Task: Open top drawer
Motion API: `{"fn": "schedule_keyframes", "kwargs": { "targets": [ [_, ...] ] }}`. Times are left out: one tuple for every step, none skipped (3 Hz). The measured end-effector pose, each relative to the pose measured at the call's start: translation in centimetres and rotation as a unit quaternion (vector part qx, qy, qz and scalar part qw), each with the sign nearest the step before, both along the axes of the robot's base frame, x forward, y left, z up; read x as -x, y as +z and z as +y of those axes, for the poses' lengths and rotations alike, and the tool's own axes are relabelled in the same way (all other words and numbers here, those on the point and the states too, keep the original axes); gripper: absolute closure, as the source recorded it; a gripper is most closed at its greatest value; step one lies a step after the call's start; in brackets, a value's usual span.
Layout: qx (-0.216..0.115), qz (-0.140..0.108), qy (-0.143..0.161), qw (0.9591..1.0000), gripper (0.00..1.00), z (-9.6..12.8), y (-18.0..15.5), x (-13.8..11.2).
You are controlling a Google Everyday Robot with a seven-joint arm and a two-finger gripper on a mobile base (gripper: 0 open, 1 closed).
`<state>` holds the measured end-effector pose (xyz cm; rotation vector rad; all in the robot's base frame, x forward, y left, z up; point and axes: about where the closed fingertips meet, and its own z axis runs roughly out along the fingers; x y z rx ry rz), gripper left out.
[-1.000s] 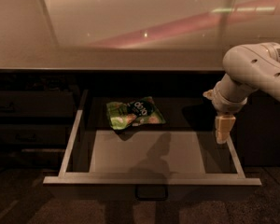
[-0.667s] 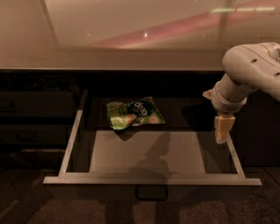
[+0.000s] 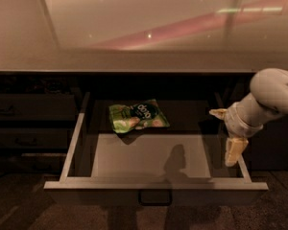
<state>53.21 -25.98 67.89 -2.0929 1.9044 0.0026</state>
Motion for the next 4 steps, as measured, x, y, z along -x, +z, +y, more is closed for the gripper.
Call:
{"fn": "schedule_keyframes", "kwargs": {
  "targets": [
    [-0.092, 0.004, 0.027, 0.9954, 0.0, 0.3, -1.2, 3.0],
    [-0.133, 0.005, 0.053, 0.9898, 0.0, -1.4, -2.7, 8.2],
    [-0.134, 0.008, 0.056, 0.9893, 0.0, -1.1, -2.7, 7.9],
    [-0.131, 0.013, 0.084, 0.9877, 0.0, -0.2, -3.4, 11.1]
  ]
}}
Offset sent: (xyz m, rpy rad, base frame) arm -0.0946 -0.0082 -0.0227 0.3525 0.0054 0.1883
